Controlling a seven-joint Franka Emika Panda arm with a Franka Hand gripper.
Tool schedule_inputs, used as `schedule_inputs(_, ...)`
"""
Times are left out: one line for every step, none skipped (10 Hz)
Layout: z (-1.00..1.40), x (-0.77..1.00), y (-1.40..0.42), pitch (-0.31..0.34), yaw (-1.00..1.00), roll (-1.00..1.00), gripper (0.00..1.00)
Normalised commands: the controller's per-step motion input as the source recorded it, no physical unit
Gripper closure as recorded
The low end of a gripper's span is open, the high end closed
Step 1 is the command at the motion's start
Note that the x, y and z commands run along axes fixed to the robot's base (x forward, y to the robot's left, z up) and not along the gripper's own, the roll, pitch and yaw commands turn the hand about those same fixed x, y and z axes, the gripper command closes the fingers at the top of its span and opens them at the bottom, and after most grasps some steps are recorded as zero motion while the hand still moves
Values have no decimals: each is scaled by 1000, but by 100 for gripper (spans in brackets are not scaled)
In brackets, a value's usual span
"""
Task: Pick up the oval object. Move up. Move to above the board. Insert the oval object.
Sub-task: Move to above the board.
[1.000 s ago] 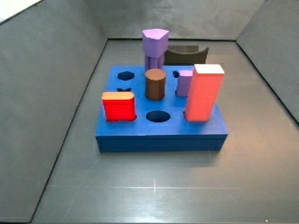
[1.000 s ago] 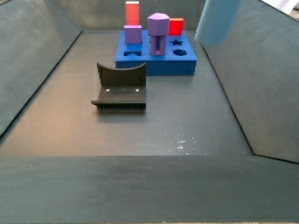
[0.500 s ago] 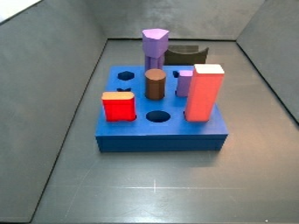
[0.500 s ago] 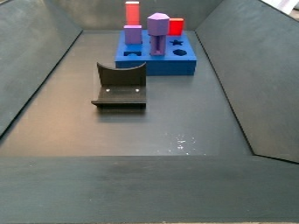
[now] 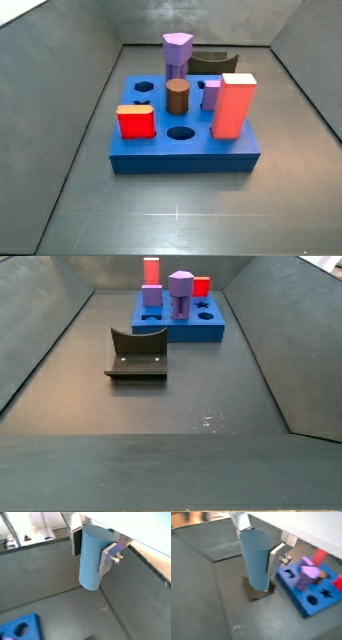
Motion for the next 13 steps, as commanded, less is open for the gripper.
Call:
schedule_inputs(-37,47,-1000,133,-1000,14,100)
schedule_inputs(-37,46,-1000,130,-1000,10,100)
schedule_inputs(-35,44,-1000,130,-999,-11,100)
schedule_inputs(-35,44,-1000,113,-828,-22,100)
schedule_inputs(-33,46,-1000,88,-474,-34,100)
schedule_inputs(-33,48,-1000,80,-285,-47,100)
schedule_inputs(-31,54,-1000,76,-99,-35,100)
schedule_inputs(-29,58,-1000,73,-56,-34,100)
schedule_inputs(-28,74,-1000,70,-23,-13,100)
schedule_inputs(-29,88,-1000,72,-13,-22,100)
schedule_inputs(-25,105,-1000,68,-10,-4,100)
schedule_inputs(-21,113,-1000,68,-3,-13,100)
schedule_inputs(-16,137,-924,70,5,0,100)
